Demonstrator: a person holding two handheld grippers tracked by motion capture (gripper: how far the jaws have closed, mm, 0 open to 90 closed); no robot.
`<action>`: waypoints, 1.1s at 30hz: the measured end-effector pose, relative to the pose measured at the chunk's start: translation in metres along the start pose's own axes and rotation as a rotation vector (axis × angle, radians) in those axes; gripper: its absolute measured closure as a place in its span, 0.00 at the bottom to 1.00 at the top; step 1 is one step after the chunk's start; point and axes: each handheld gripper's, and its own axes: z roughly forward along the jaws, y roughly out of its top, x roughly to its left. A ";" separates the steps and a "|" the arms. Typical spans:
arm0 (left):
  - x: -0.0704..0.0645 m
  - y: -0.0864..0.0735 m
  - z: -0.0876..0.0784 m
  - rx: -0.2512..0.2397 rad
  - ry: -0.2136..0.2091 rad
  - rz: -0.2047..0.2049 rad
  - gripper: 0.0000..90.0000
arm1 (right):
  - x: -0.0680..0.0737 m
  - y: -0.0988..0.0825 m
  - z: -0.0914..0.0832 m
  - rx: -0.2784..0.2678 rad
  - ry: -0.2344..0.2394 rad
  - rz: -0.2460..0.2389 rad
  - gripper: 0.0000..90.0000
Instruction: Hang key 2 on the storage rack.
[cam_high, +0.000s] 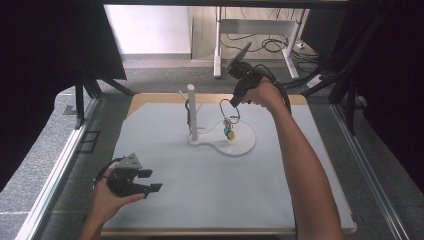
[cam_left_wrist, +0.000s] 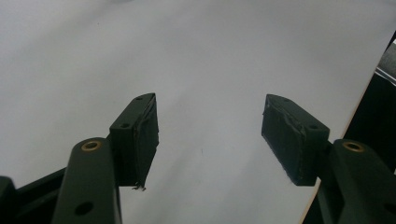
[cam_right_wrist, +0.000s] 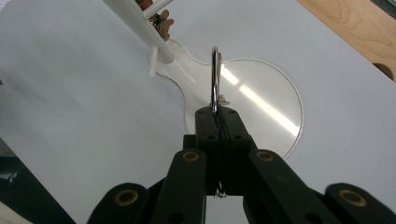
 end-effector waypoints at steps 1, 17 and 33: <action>-0.001 0.000 -0.001 0.000 0.002 0.000 0.41 | 0.000 0.000 0.001 0.001 -0.002 0.004 0.98; -0.003 0.003 -0.004 -0.010 0.005 0.013 0.41 | 0.005 0.015 0.012 -0.032 0.021 -0.001 0.98; -0.005 0.000 -0.011 -0.026 0.007 0.022 0.41 | 0.019 0.039 0.029 -0.012 0.016 -0.034 0.98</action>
